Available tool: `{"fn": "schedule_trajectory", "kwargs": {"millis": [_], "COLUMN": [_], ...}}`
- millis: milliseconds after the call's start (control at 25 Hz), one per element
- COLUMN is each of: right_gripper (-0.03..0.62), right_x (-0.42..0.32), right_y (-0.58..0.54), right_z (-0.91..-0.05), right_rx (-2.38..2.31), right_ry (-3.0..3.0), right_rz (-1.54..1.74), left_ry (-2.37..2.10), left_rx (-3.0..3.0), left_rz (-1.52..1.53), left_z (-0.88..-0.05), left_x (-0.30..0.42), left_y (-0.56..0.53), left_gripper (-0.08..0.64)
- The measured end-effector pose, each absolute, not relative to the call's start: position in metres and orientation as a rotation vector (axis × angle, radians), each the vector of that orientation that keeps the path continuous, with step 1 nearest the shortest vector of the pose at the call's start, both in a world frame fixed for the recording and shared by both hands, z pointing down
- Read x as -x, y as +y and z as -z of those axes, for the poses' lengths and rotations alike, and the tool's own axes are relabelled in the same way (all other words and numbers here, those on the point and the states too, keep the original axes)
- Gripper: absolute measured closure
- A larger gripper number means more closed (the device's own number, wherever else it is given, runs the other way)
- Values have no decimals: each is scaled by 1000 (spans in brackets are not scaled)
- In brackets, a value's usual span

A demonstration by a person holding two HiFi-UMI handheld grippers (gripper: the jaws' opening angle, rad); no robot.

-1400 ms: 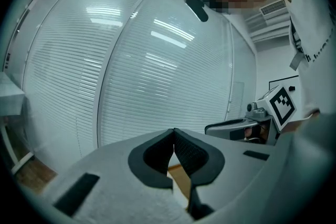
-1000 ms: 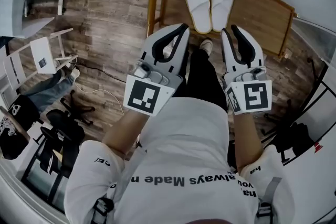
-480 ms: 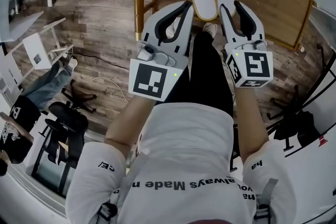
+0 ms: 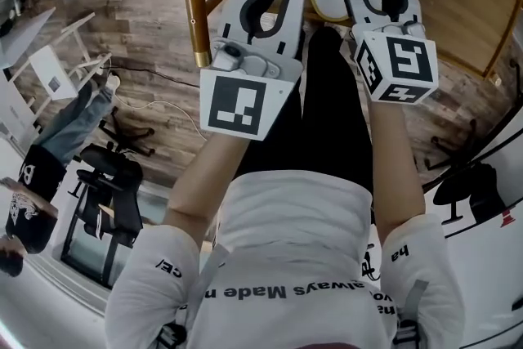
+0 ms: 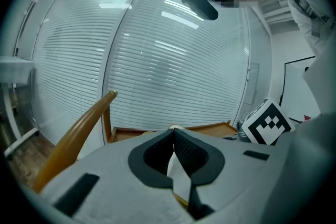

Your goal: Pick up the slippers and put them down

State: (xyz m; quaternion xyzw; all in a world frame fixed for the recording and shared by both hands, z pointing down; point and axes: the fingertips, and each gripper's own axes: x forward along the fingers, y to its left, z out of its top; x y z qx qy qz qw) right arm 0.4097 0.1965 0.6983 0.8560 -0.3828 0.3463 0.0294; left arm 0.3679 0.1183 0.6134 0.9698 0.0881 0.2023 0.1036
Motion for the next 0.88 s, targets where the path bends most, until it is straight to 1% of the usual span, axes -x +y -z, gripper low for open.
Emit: {"fn": "schedule_trajectory", "kwargs": {"millis": [320,560,600,680,760,880], "right_gripper": [402,403,413,477,519,549], "right_x": [-424,-437,-439,-441,-441,-440], "right_y": [189,186,186,187,190,194], "right_z": [-735,-745,-744,-743,-743,-741], "right_rx": [-2651,-2643,-2646,-2648,-2646,-2647], "right_ry": [-1102,-1046,-1037,-1020,-1009,-1001], "right_rz": [-1141,-1097,-1082,-1059,-1051,-1055], "left_ry": [254,196,193,195,204,217], "left_rx": [-2882,-2879,-2878,-2874,-2870,-2868], "left_rz": [-640,-628,-622,-611,-613,-625], "left_z": [-649,-664,-665,-665,-664,-661], "left_x": [-381,-388,-390,-391,-390,-388], "left_y": [115,108,108,110,114,117], "left_gripper": [549,549,549,549,549,549]}}
